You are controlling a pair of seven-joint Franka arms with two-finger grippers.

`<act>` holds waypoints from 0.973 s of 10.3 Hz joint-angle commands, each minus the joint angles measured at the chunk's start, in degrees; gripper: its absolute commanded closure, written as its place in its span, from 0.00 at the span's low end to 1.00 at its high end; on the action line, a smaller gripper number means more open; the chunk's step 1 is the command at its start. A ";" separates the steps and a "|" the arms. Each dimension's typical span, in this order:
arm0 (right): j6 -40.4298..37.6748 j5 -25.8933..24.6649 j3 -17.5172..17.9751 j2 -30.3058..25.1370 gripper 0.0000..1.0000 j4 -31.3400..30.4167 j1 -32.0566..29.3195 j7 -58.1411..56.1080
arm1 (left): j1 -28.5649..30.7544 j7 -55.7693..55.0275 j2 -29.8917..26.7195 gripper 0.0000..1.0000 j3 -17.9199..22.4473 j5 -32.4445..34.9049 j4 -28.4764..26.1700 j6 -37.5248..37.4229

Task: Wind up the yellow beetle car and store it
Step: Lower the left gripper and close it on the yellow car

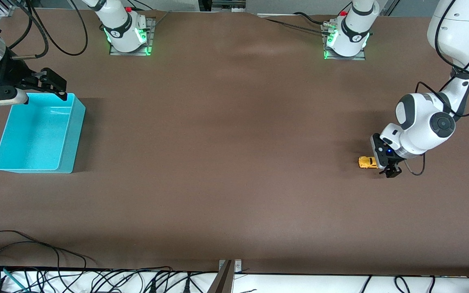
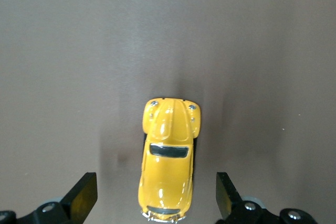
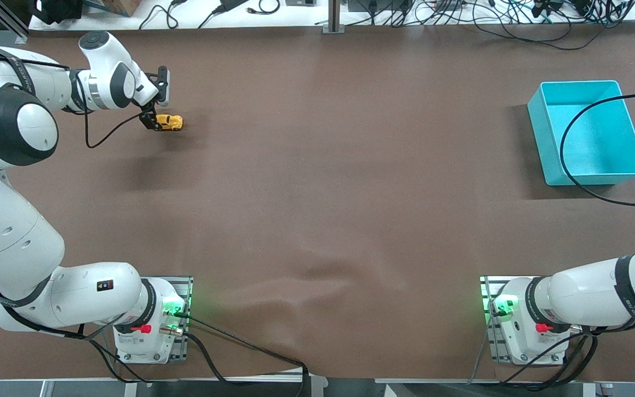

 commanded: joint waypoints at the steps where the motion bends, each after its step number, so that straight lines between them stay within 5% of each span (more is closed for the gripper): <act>1: 0.05 -0.01 0.00 -0.61 0.00 -0.06 -0.01 0.63 | 0.52 1.51 0.13 0.00 -0.23 0.90 -0.68 0.95; 4: 0.05 -0.01 0.00 -0.52 0.00 0.02 -0.01 0.72 | 0.52 1.51 0.82 0.08 -0.23 0.90 -0.95 1.21; 8: -0.03 -0.01 0.00 -0.61 0.00 0.02 -0.01 0.81 | 0.00 1.60 1.36 0.74 -0.32 0.99 -0.51 1.21; 10: -0.03 -0.01 0.00 -0.61 0.00 0.02 -0.01 0.81 | 0.00 1.60 1.36 0.83 -0.32 0.99 -0.42 1.21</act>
